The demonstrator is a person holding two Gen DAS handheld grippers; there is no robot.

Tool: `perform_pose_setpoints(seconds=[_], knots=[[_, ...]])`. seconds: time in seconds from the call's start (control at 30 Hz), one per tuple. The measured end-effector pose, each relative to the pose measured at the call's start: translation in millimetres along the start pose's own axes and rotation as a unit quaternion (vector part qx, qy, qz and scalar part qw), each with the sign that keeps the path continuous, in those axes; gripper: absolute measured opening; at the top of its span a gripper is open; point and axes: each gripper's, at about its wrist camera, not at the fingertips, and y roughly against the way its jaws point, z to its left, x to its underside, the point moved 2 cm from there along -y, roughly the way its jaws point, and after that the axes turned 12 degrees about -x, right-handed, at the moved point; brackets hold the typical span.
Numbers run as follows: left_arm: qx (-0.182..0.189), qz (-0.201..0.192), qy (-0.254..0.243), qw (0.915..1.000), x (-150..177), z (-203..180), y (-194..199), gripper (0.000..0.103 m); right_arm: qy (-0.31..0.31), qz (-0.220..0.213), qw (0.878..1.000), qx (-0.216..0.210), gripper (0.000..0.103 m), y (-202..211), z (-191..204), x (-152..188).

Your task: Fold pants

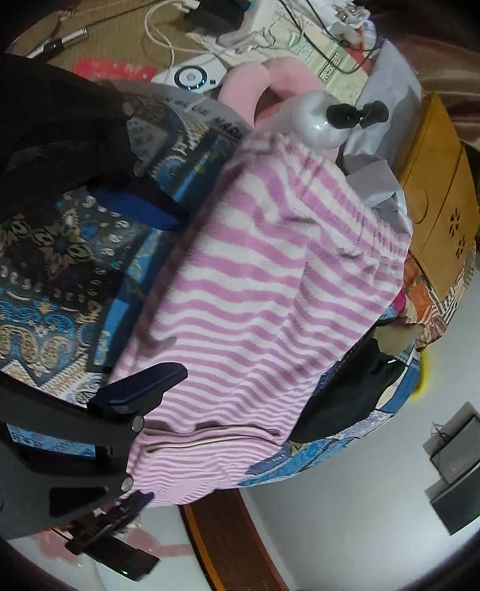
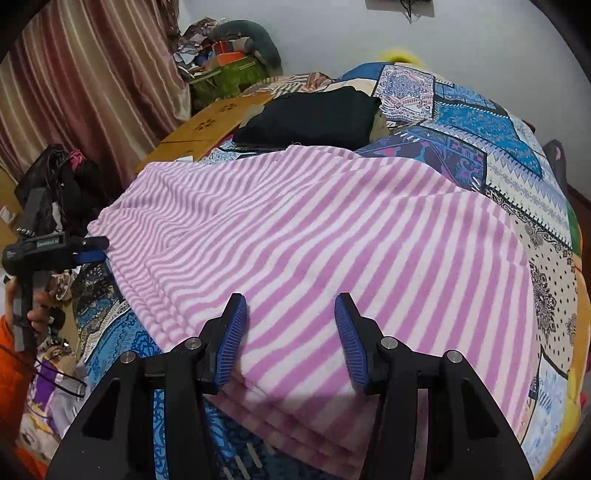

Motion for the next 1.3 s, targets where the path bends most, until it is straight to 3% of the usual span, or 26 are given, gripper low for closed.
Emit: perform_pose_setpoints(seconds=[0.17, 0.37, 0.43, 0.5, 0.6, 0.73, 0.8, 0.97, 1.13, 1.3], knots=[[-0.014, -0.011, 0.006, 0.9998, -18, -1, -10, 0.074, -0.003, -0.002, 1.000, -0.008, 0.046, 0, -2, 2], [-0.065, -0.029, 0.006, 0.9975, -36, -11, -18, 0.073, -0.001, -0.003, 1.000, -0.013, 0.046, 0, -2, 2], [-0.097, -0.043, -0.005, 0.9943, -38, -17, -19, 0.062, -0.002, -0.004, 1.000, -0.014, 0.046, 0, -3, 2], [-0.135, -0.059, -0.031, 0.9885, -40, -26, -18, 0.038, -0.004, -0.005, 1.000, -0.014, 0.046, 1, -2, 2], [-0.145, -0.068, -0.064, 0.9849, -40, -40, -11, 0.021, -0.005, -0.004, 1.000, -0.012, 0.046, 2, -1, 2], [-0.157, -0.128, -0.129, 0.9707, -36, -72, 23, 0.018, -0.004, 0.000, 1.000, -0.006, 0.046, 7, -1, 1], [-0.150, -0.162, -0.163, 0.9618, -34, -94, 47, 0.017, -0.012, -0.004, 1.000, -0.001, 0.046, 14, -4, 1], [-0.095, -0.215, -0.206, 0.9498, -38, -146, 98, 0.016, -0.036, -0.029, 0.999, 0.025, 0.046, 45, -19, 7], [-0.058, -0.258, -0.263, 0.9276, -34, -209, 132, 0.016, -0.062, -0.053, 0.994, 0.070, 0.046, 82, -45, 26], [-0.028, -0.280, -0.323, 0.9036, -18, -278, 144, 0.016, -0.095, -0.040, 0.991, 0.086, 0.046, 81, -72, 51]])
